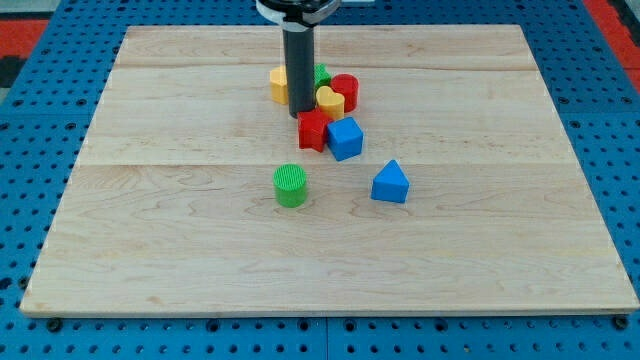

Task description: Move the cube and red star to the top of the triangle

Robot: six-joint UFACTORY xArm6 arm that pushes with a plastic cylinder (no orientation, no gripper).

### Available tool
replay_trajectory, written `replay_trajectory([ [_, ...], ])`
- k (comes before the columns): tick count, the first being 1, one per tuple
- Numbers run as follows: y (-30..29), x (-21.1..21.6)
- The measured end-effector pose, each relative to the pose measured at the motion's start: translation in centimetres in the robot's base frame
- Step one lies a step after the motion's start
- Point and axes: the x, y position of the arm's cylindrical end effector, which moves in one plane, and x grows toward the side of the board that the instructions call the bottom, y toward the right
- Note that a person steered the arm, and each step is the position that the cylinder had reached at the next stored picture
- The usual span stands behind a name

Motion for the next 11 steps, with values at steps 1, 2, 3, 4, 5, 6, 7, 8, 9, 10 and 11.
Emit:
replay_trajectory([
  [1, -0.9, 1.2],
  [2, -0.9, 1.9],
  [3, -1.0, 1.9],
  [4, -1.0, 1.9],
  [5, -0.2, 2.0],
  [6, 1.5, 2.0],
  [7, 3.5, 2.0],
  [8, 4.7, 2.0],
  [9, 5.3, 2.0],
  [10, 7.7, 2.0],
  [11, 10.6, 2.0],
])
